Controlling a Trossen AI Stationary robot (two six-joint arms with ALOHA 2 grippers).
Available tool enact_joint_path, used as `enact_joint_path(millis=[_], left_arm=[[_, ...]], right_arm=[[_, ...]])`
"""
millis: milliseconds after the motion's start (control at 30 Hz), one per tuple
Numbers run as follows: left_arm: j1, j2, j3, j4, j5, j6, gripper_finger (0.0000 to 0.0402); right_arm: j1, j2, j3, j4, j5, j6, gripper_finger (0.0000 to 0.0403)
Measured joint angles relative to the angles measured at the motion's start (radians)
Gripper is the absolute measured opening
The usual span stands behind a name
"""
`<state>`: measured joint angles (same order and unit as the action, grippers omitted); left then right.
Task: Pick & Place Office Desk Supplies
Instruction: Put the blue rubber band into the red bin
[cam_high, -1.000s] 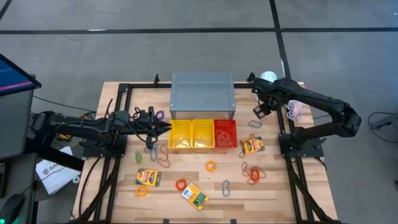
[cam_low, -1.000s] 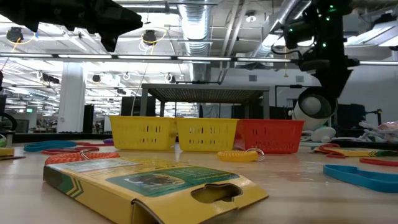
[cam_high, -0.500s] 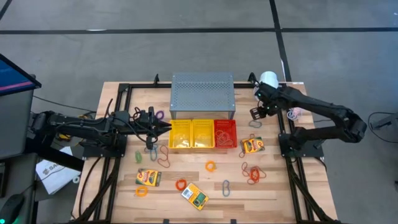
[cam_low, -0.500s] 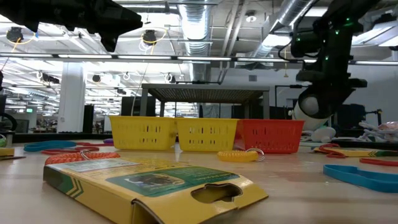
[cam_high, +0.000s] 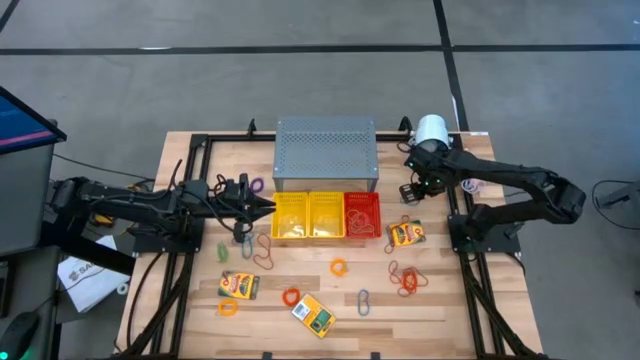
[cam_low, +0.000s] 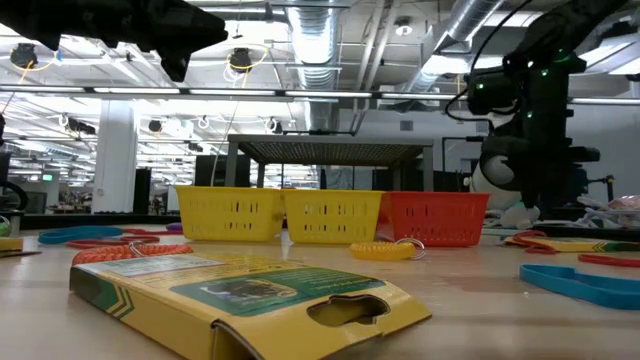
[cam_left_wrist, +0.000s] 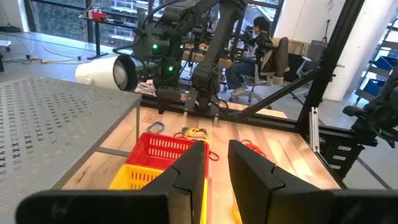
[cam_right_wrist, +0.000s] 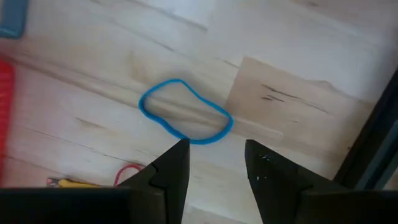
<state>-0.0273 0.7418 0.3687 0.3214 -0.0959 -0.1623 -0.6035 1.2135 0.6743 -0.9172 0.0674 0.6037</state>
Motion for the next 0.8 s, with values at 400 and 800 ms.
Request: enact_joint_path(millis=[400, 800], left_arm=[[0.000, 0.000, 0.000, 0.000, 0.000, 0.000, 0.0067], [0.000, 0.000, 0.000, 0.000, 0.000, 0.000, 0.0067]], right_arm=[[0.033, 0.168, 0.000, 0.072, 0.012, -0.005, 0.0147], [0.019, 0.213, 0.000, 0.064, 0.090, -0.027, 0.0147]])
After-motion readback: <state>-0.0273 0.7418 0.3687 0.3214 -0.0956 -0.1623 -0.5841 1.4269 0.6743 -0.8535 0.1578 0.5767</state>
